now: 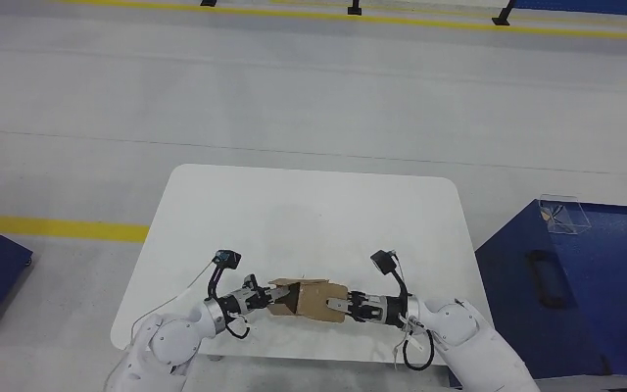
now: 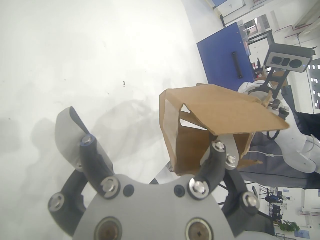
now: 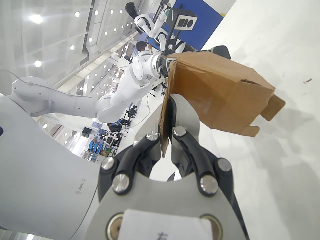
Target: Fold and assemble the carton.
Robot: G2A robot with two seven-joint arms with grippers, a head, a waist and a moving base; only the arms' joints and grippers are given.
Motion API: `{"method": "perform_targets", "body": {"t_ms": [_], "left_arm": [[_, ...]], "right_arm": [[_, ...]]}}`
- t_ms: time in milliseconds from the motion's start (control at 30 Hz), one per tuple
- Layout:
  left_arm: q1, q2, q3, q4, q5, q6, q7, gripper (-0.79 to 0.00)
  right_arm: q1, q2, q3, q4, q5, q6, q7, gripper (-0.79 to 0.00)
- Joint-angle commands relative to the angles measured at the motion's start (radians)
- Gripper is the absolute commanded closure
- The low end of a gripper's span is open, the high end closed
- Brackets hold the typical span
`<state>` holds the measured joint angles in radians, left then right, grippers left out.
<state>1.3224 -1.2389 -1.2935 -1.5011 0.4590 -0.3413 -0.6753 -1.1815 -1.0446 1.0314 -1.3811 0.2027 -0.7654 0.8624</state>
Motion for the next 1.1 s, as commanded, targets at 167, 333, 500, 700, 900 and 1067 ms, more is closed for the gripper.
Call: {"method": "perform_targets", "body": {"t_ms": [167,333,500,700,900,1067], "left_arm": [[-0.029,0.0,0.046,0.017,-0.017,0.041,-0.079,-0.594],[-0.043,0.0,0.067,0.03,-0.019,0.051,-0.07,-0.517],[-0.04,0.005,0.058,0.025,-0.039,0.051,-0.078,-0.634],[-0.008,0.018,0.022,-0.015,-0.039,0.061,-0.092,-0.77],[0.002,0.024,0.028,-0.042,-0.008,0.1,-0.109,-0.754],[-0.013,0.022,0.066,-0.024,0.005,0.115,-0.102,-0.683]], "right_arm": [[0.015,-0.002,-0.018,0.003,-0.011,-0.017,0.031,0.0],[0.022,-0.003,-0.026,0.006,-0.029,-0.02,0.037,0.0],[0.027,-0.002,-0.025,0.011,-0.072,-0.025,0.02,0.0],[0.029,-0.002,-0.032,0.018,-0.128,-0.008,0.005,0.0],[0.03,0.0,-0.032,0.015,-0.134,-0.019,0.006,0.0],[0.022,0.004,-0.023,0.004,-0.134,-0.037,0.004,0.0]]}}
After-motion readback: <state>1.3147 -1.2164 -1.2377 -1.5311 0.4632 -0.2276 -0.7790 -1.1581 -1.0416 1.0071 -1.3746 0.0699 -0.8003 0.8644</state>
